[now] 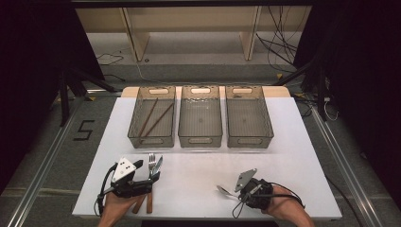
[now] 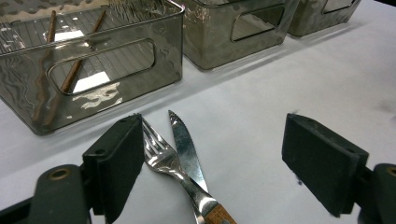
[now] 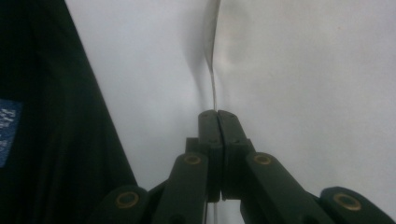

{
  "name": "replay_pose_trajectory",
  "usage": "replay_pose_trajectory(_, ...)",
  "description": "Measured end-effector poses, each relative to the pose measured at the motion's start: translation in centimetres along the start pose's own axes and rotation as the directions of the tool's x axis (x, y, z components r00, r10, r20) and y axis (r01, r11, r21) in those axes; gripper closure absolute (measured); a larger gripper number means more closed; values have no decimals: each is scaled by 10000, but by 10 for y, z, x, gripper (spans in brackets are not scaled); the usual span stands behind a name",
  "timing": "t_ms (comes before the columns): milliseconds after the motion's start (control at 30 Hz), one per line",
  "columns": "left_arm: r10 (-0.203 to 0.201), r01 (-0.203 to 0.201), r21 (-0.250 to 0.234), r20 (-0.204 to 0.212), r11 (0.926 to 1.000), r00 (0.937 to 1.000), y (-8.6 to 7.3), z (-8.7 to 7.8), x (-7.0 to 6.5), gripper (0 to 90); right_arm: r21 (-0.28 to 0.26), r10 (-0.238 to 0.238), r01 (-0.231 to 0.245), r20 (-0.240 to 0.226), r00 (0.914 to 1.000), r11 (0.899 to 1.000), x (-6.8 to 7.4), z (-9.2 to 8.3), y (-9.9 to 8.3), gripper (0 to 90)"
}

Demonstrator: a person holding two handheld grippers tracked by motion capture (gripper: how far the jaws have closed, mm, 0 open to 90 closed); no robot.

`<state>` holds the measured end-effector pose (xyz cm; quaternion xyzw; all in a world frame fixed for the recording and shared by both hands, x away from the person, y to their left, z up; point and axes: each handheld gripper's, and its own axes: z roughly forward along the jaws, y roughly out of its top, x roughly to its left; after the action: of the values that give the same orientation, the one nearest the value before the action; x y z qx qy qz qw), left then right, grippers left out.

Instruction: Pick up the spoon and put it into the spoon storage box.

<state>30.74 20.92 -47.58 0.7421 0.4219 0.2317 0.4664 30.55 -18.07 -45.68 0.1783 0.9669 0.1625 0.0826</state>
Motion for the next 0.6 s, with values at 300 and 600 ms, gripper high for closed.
replay_pose_trajectory(300, -3, 3, 24, 10, 10000, 10000, 0, 0, 0, 210, 173, 212, -210, -125, 9997, 9996, -1, 2, 2, 900)
replay_pose_trajectory(600, -45, 45, -10, -11, 10000, 10000, 0, -1, 0, 210, -369, 747, -747, 6, 9972, 9965, -6, -7, 2, 900)
